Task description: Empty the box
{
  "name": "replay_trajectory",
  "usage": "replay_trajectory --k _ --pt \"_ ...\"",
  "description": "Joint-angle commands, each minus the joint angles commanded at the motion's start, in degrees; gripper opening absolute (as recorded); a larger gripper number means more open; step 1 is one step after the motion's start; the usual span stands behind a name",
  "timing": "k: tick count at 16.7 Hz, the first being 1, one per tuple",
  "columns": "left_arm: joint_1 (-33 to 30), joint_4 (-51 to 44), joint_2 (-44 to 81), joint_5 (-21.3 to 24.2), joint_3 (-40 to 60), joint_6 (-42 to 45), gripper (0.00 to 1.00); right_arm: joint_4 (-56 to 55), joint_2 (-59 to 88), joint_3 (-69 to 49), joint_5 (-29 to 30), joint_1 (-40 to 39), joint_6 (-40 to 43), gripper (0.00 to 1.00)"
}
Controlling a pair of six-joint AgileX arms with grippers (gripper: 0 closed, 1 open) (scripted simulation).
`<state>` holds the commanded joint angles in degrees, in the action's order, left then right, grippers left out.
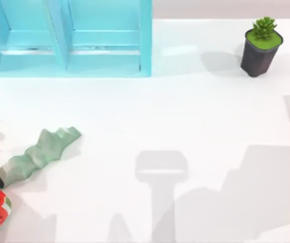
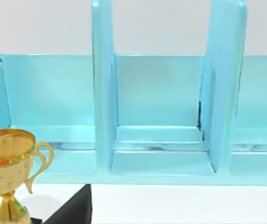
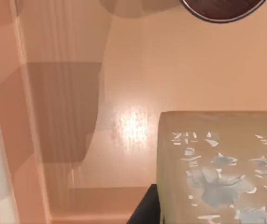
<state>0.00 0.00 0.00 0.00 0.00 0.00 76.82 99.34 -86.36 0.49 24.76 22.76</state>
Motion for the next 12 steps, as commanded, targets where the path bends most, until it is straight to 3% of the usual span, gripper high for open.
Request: replay_trajectory --k 12 --pt "0.00 0.00 0.00 0.00 0.00 0.00 1.00 -5.60 20.22 -14.78 -0.05 -46.69 -47.51 0.00"
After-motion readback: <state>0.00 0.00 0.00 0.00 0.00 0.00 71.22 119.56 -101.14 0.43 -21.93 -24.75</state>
